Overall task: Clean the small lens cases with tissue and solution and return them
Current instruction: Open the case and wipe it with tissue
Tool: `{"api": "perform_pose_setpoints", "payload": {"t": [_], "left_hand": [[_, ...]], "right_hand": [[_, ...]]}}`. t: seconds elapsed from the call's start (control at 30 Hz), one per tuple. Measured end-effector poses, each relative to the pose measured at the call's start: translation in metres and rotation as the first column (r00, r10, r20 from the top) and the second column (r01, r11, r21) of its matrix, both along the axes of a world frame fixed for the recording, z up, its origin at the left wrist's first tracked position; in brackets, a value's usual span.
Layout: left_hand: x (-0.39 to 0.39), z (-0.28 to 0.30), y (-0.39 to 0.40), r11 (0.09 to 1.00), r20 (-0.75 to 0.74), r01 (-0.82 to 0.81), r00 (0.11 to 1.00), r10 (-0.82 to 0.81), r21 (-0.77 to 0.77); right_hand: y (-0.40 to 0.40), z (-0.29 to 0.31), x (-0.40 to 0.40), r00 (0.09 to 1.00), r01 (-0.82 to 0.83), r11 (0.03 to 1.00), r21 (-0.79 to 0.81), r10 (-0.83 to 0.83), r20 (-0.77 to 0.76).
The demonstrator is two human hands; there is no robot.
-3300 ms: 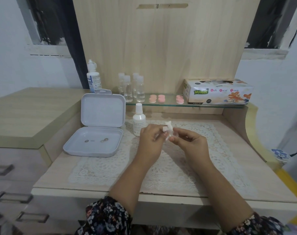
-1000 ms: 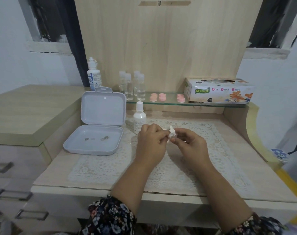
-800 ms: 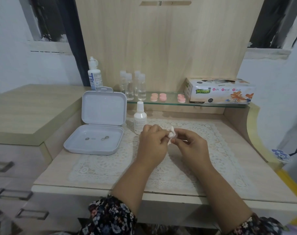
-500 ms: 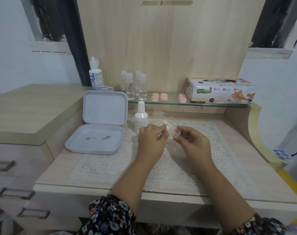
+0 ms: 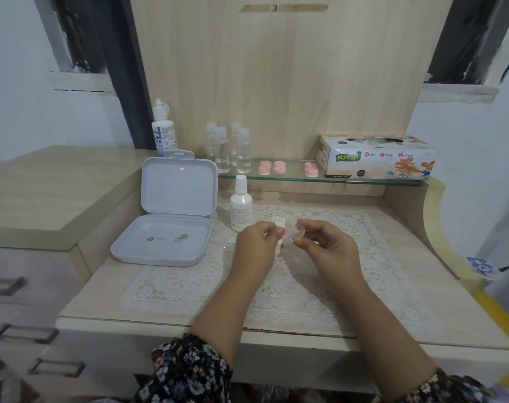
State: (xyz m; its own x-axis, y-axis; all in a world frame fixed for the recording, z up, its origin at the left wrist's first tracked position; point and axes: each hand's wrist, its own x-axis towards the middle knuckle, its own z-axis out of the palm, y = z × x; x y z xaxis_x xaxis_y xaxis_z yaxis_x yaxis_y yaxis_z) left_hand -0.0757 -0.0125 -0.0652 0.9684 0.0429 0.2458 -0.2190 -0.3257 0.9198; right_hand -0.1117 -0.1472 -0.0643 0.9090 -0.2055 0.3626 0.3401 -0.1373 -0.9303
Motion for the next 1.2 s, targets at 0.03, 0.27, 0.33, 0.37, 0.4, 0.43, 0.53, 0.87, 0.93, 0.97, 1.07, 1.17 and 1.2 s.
{"api": "perform_pose_setpoints", "payload": {"t": [0.03,0.27,0.33,0.37,0.4,0.43,0.53,0.87,0.93,0.97,1.07,1.17,1.2], "left_hand": [[0.001,-0.001,0.000,1.000,-0.009,-0.008,1.000,0.008,-0.019],[0.003,0.001,0.003,0.982,0.009,-0.155,0.987,0.157,-0.111],[0.002,0.007,0.004,0.944,-0.125,-0.057,0.992,0.017,-0.325],[0.000,0.011,0.005,0.874,-0.211,0.006,0.970,-0.124,-0.487],[-0.002,0.015,0.005,0.774,-0.260,0.047,0.928,-0.268,-0.632],[-0.005,0.019,0.006,0.693,-0.268,0.080,0.886,-0.379,-0.716],[-0.008,0.021,0.008,0.630,-0.219,0.181,0.836,-0.503,-0.755],[-0.004,0.016,0.010,0.750,-0.247,0.076,0.918,-0.310,-0.657],[-0.003,0.014,0.009,0.811,-0.260,0.018,0.943,-0.209,-0.585],[-0.002,0.013,0.009,0.837,-0.249,-0.014,0.957,-0.147,-0.547],[0.001,0.011,0.009,0.848,-0.196,-0.081,0.980,-0.028,-0.524],[0.005,0.010,0.010,0.813,-0.229,-0.126,0.973,-0.009,-0.569],[0.007,0.010,0.010,0.792,-0.244,-0.134,0.970,-0.019,-0.595]], "right_hand": [[0.000,0.000,-0.001,1.000,-0.006,1.000,-0.016,0.006,0.012],[0.002,0.002,0.003,0.999,0.038,0.996,0.075,-0.039,0.019],[0.000,0.004,0.003,1.000,0.013,0.981,0.191,-0.016,0.013],[0.000,0.005,0.003,1.000,-0.011,0.974,0.227,0.007,0.019],[0.001,0.005,0.003,0.999,-0.033,0.971,0.238,0.027,0.026],[0.001,0.005,0.003,0.999,-0.050,0.973,0.224,0.045,0.028],[0.002,0.003,0.003,0.998,-0.064,0.988,0.141,0.063,0.012],[-0.001,-0.003,0.006,0.999,0.049,0.999,-0.011,-0.049,-0.001],[0.000,-0.003,0.005,0.997,0.072,0.997,-0.042,-0.073,-0.015],[0.000,-0.003,0.005,0.996,0.085,0.994,-0.065,-0.087,-0.033],[-0.002,-0.007,0.009,0.986,0.093,0.978,-0.188,-0.117,-0.120],[-0.004,-0.011,0.013,0.971,0.091,0.920,-0.380,-0.167,-0.172],[-0.004,-0.011,0.014,0.968,0.096,0.892,-0.443,-0.188,-0.168]]}}
